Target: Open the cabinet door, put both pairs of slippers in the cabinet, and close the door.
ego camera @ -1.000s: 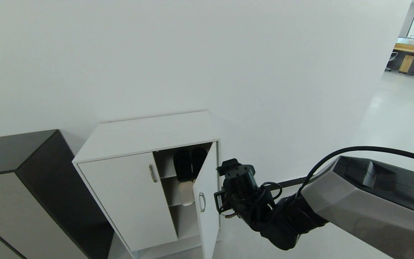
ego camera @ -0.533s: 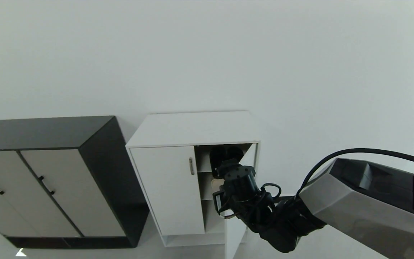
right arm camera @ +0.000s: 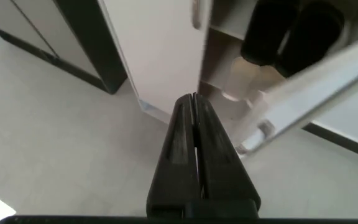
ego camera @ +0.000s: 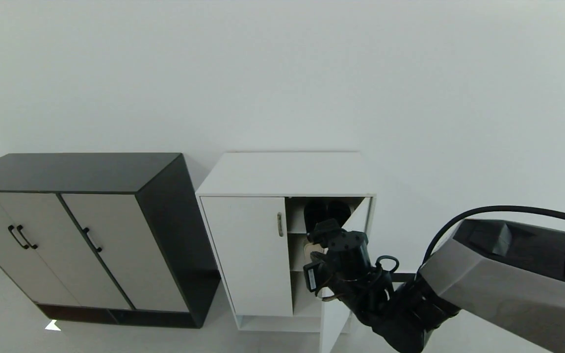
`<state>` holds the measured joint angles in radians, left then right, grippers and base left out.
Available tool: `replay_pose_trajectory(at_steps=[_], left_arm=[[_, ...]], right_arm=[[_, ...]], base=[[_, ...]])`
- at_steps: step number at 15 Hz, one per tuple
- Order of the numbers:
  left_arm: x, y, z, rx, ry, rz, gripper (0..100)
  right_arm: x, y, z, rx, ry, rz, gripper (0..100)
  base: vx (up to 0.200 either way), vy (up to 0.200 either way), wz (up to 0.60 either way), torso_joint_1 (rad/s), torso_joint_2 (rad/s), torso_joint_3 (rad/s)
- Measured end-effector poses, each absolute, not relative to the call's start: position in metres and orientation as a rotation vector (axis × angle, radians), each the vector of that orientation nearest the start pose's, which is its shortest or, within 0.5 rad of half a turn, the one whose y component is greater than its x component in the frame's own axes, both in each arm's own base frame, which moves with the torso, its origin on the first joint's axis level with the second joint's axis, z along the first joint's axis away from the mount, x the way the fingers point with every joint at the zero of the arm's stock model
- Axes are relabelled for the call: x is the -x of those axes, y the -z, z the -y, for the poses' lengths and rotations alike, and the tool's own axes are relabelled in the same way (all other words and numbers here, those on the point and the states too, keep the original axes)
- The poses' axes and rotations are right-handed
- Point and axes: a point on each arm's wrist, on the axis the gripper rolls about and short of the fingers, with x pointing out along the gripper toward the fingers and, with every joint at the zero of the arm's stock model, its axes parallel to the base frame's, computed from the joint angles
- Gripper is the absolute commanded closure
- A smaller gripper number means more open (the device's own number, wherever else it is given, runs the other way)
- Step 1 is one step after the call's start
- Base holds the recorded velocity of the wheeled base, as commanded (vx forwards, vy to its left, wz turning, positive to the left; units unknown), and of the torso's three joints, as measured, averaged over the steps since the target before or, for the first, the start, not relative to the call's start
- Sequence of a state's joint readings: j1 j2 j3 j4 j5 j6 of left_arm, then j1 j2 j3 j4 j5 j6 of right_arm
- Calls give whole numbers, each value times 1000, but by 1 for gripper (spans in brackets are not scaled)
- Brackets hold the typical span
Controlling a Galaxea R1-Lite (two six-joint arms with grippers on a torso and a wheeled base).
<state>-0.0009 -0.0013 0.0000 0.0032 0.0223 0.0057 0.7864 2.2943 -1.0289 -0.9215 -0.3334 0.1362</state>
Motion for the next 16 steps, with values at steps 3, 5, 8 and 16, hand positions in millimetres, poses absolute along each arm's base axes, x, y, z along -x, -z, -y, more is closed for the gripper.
replay_pose_trajectory(at_steps=[3,5,8,16], left_arm=[[23,-75,-1,-6,-22,-2,100],[23,-75,-1,-6,-21,-2,100],[23,-75,0,-7,-20,-2,100],[23,-75,0,-8,-20,-2,100]], right_arm=[[-289,-49,-263,70,-419,-373,100],[-279,-50,-245,84,-406,-408,100],[-274,-48,-225,92,-371,-440,100],[-262,-38,-212,122,-360,-476,100]], base=[[67,0,0,1,1,1],[200,0,0,0,2,2],[200,0,0,-4,2,6],[50,0,0,1,2,0]])
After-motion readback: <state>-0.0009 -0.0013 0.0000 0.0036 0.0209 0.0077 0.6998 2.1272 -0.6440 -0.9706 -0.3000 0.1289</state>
